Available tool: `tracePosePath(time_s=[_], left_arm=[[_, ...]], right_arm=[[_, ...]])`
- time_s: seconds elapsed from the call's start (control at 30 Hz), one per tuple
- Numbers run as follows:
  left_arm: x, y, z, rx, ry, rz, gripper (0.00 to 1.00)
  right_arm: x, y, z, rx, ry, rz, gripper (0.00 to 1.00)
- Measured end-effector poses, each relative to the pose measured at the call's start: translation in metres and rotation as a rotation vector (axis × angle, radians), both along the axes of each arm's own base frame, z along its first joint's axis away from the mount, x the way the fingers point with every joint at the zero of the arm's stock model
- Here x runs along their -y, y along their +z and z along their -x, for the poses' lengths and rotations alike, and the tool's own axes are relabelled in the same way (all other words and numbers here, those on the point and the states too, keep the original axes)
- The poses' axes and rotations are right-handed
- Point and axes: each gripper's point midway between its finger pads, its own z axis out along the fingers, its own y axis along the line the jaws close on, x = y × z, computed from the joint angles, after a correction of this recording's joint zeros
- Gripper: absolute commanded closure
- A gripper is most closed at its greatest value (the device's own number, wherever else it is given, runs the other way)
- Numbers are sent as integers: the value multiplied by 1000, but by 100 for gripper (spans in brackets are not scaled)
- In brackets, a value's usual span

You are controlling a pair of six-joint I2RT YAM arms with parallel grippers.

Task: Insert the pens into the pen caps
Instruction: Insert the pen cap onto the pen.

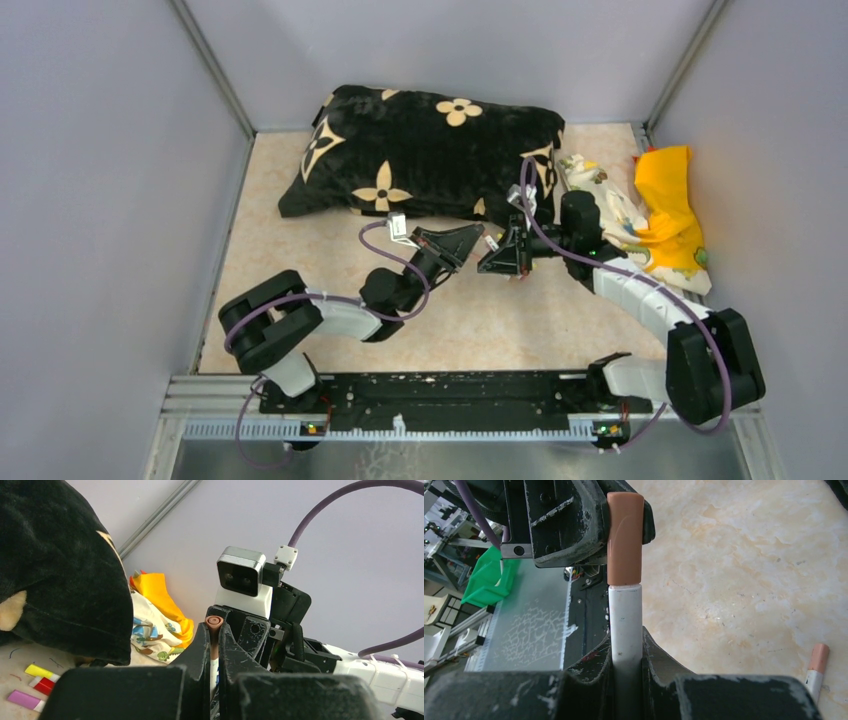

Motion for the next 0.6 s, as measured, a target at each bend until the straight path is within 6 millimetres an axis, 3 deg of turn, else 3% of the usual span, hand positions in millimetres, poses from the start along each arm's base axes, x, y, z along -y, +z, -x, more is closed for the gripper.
tracePosePath(time_s=[0.2,0.6], left_arm=[[-2,10,6,21,-7,12,75],[4,13,46,70,-133,-51,55]], right_arm=[[0,8,5,29,31,-23,100],[-2,24,6,113,55,-64,100]])
